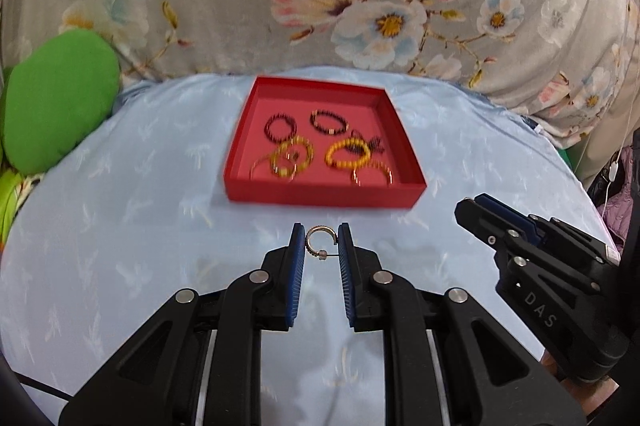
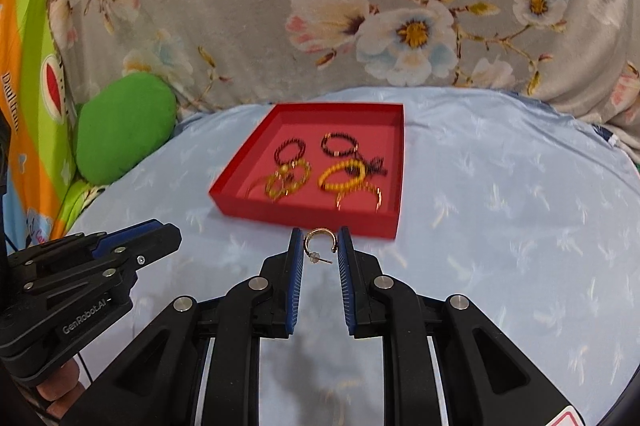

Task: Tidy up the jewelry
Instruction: 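Carry both earrings over the red box and lower them inside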

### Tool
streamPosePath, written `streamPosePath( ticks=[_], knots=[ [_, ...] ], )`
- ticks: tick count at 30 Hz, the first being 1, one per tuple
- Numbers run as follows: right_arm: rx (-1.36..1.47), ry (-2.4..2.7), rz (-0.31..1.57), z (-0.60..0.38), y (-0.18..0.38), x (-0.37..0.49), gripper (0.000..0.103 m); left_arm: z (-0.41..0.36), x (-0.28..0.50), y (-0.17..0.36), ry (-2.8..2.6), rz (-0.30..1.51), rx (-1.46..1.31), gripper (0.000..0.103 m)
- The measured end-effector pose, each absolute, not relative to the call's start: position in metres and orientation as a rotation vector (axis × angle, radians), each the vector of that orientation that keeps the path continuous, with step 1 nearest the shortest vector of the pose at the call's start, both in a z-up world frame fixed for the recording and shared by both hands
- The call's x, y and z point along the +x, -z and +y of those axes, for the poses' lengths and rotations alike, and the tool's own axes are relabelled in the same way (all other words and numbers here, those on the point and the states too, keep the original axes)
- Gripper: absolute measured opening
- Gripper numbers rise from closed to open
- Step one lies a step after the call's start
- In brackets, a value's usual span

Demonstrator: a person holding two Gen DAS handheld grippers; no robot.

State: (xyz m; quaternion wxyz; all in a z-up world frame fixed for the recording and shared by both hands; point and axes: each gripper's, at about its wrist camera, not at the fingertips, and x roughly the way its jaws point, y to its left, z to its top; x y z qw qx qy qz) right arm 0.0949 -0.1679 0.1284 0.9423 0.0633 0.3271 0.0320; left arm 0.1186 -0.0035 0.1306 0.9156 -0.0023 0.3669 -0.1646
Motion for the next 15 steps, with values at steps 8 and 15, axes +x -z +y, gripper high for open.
streamPosePath(
  ticks=[8, 15],
  knots=[
    [0.175, -0.068, 0.664, -0.187, -0.144, 0.182, 0.016, -0.023, 0.198, -0.147, 0.326, 0.728, 0.017, 0.017],
    [0.180, -0.045, 0.684, -0.199, -0.137, 0.258, 0.016, -0.040, 0.267, -0.136, 0.316, 0.744, 0.037, 0.017]
  ],
)
